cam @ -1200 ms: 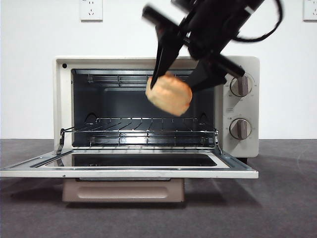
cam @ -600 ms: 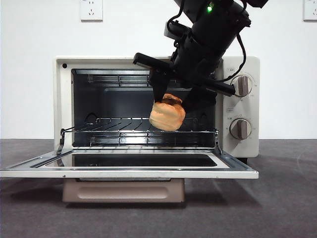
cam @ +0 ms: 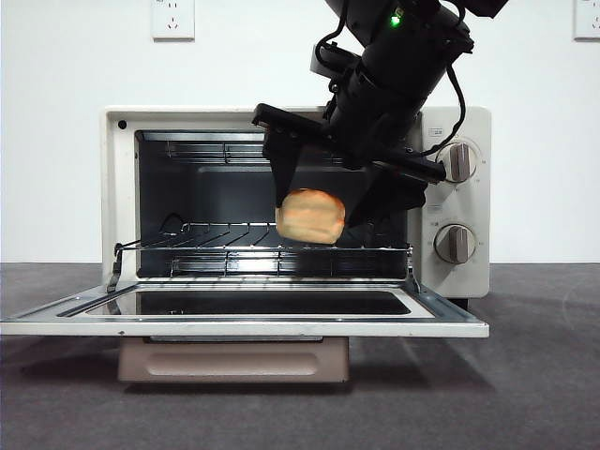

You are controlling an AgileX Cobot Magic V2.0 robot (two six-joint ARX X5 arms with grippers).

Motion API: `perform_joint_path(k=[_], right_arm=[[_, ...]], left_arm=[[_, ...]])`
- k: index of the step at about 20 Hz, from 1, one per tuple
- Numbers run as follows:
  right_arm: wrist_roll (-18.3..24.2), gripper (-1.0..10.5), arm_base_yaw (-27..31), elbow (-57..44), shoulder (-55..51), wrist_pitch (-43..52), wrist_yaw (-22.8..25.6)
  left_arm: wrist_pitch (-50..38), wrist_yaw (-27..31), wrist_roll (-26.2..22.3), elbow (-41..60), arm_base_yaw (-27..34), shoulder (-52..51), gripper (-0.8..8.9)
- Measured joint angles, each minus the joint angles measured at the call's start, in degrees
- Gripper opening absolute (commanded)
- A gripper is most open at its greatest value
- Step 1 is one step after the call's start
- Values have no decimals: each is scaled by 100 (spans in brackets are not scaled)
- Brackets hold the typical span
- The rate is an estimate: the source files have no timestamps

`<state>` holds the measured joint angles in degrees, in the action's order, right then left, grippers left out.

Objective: The left arm flap open the oven, the right arm pick bread and place it into oven, the left arm flap close the oven

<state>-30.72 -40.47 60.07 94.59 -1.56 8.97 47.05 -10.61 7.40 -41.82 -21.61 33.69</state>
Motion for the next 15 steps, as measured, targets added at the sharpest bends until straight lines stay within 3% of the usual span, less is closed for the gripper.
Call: perform_joint_path(k=[7,15], right_arm=[[4,451,-129,0,-516,-428,-26],[323,451,-389,0,-1528,-1558,-544]], left_arm=[[0,0,0,0,0,0,15],[-33,0,-2,0,0,0,15]])
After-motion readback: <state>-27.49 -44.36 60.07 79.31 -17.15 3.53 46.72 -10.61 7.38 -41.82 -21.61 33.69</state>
